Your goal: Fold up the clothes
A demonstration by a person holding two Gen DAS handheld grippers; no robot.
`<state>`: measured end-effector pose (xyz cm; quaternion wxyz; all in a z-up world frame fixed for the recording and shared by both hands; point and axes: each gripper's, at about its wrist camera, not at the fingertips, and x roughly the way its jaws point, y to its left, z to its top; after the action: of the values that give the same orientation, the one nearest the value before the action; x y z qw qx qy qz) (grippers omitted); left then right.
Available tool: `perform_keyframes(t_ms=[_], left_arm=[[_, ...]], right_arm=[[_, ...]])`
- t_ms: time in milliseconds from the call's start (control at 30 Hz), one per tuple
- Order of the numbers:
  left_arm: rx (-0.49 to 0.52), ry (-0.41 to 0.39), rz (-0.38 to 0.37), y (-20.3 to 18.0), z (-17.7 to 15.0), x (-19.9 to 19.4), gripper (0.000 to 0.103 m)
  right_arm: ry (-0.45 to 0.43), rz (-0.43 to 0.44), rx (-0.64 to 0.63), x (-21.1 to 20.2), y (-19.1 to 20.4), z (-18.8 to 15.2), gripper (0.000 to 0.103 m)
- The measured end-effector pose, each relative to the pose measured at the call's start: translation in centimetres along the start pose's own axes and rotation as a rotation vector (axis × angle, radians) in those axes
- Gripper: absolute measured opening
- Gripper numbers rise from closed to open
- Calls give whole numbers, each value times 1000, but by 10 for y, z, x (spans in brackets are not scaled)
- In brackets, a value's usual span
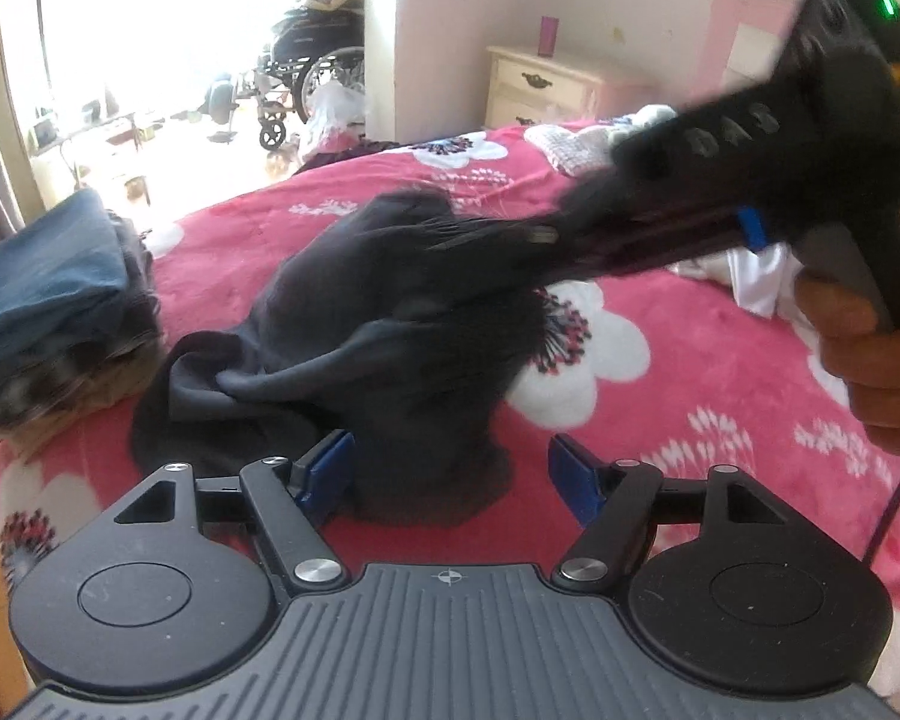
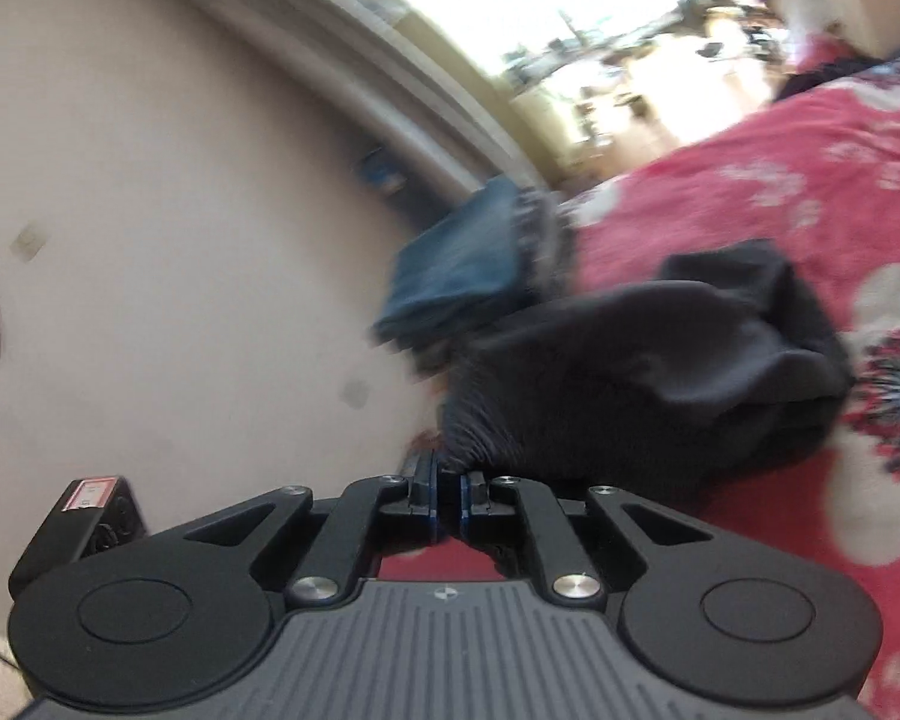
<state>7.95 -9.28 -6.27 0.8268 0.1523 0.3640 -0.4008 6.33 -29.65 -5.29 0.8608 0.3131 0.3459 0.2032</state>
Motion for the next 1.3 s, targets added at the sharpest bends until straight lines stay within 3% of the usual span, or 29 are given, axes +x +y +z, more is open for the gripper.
perform_keyframes(t_ms=[100, 267, 367, 500, 667, 900, 967, 1033, 1100, 1167, 1300], left_arm=[[-10, 31, 24, -5, -17, -7, 77], [7, 68, 151, -7, -35, 7, 77], [-6, 61, 223, -3, -36, 19, 77], [-78, 16, 248, 6, -24, 32, 78], [-120, -8, 259, 16, -18, 48, 81], [-208, 51, 335, 37, -23, 67, 81], [-223, 76, 337, 46, -25, 74, 81], [-235, 103, 339, 54, -27, 82, 81], [-233, 121, 330, 59, -29, 89, 81], [-233, 133, 318, 60, -30, 95, 81], [-235, 162, 294, 59, -33, 105, 81]], right_arm=[[63, -4, -12, 17, 13, -13, 8], [139, -8, 38, 48, 6, -27, 8], [119, 30, 161, 46, -4, -25, 8], [72, 84, 362, 40, -26, -14, 8], [92, 115, 424, 66, -46, 21, 8], [210, 107, 379, 146, -57, 75, 8], [266, 61, 361, 173, -67, 86, 12], [351, -1, 333, 198, -80, 92, 32], [400, -47, 279, 206, -88, 96, 33], [381, -68, 197, 194, -88, 99, 34], [190, 3, 94, 134, -86, 102, 37]])
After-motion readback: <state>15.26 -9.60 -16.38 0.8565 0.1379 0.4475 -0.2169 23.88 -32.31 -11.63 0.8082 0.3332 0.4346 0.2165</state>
